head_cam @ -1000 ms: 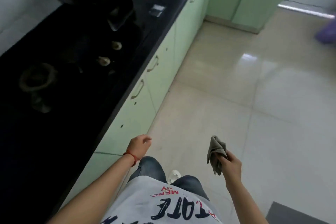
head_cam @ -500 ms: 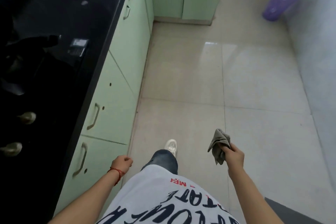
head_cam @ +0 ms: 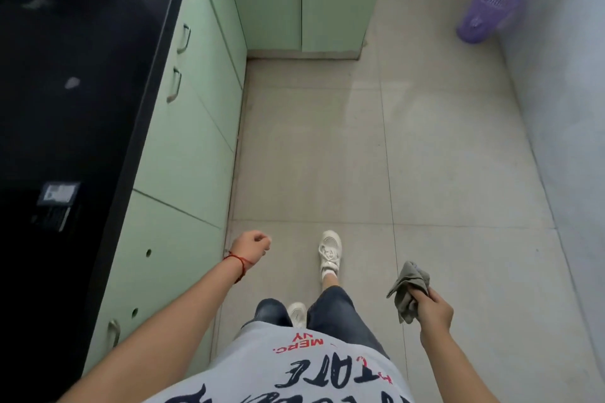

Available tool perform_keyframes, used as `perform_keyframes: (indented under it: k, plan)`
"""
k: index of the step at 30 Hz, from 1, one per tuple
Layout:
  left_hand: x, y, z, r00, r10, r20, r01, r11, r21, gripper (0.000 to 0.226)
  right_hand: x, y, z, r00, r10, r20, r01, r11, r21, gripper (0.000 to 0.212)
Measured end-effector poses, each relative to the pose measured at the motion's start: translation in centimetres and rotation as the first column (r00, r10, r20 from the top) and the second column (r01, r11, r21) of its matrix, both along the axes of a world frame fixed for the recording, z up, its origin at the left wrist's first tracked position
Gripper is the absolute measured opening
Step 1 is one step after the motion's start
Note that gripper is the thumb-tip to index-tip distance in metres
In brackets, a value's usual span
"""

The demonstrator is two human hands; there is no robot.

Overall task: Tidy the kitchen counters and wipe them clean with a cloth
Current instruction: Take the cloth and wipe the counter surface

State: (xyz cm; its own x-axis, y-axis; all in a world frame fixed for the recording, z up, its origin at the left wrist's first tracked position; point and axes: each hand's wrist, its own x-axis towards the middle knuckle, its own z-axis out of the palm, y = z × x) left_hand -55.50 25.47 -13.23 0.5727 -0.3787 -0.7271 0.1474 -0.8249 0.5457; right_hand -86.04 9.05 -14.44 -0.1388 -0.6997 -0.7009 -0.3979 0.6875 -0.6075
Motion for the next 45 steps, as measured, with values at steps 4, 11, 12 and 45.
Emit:
perform_keyframes:
  k: [4,11,12,45]
  plan:
    - [3.9,-4.1,-1.3,0.995,0.102,0.008,-0.102,0.994,0.042,0.032,3.9,-7.0,-0.6,1.0,0.008,-0.006,-0.008,1.0,0.0,0.007]
    - [10.0,-7.7,-2.2,0.951,0.309,0.008,-0.308,0.948,0.078,0.025,14.4,-19.2,1.0,0.99,0.125,0.059,-0.124,0.992,-0.029,0.031]
    - [10.9,-8.5,-2.2,0.942,0.335,0.005,-0.334,0.939,0.08,0.028,16.3,-20.8,1.4,0.986,0.15,0.069,-0.147,0.988,-0.041,0.03]
    - [53.6,-35.2,3.8,0.692,0.721,0.046,-0.715,0.692,-0.102,0.027,80.8,-47.7,6.3,0.433,0.889,0.146,-0.838,0.457,-0.298,0.025]
